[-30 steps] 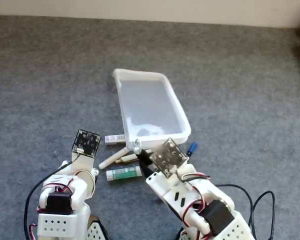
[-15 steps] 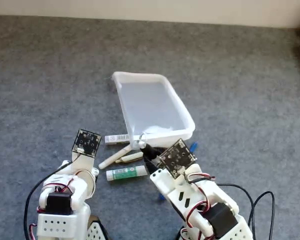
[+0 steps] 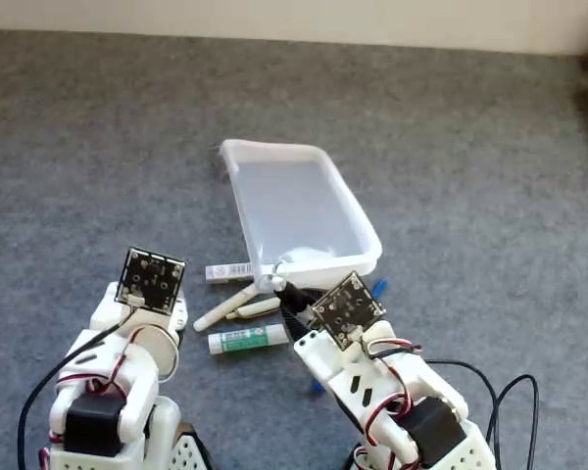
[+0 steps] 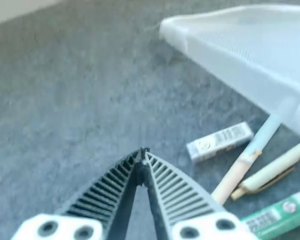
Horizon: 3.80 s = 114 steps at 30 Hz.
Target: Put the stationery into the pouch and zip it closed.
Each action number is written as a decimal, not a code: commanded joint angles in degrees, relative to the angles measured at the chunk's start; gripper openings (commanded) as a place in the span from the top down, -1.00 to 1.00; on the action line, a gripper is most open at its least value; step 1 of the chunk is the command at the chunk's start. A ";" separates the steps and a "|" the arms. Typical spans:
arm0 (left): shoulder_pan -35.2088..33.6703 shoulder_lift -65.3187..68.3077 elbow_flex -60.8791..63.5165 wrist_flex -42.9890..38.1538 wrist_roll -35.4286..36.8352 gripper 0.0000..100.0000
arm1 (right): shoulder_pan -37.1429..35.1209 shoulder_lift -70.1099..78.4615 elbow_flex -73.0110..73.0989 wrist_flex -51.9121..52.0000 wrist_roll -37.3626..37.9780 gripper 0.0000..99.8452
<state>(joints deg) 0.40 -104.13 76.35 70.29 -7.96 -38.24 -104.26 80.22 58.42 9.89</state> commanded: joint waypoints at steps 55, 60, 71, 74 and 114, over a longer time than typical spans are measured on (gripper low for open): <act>26.51 -0.13 4.70 -12.48 9.14 0.68 | 1.01 -0.92 -1.27 -0.31 -3.08 0.99; 26.68 -0.13 0.84 -5.63 9.14 0.68 | 1.01 -0.92 -1.19 -0.84 -3.25 0.99; 26.24 -0.04 6.20 -12.22 9.14 0.68 | 1.01 -0.92 -0.75 -1.89 -3.34 0.99; 26.24 -0.04 7.96 -15.65 9.14 0.68 | 0.84 -0.92 -0.75 -1.80 -3.34 0.99; 14.55 0.04 16.22 -27.34 9.05 0.99 | 1.01 -0.92 -0.75 -0.13 -2.99 0.99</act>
<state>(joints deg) 17.98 -103.60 93.23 44.00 0.75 -37.89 -104.26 80.31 57.98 6.90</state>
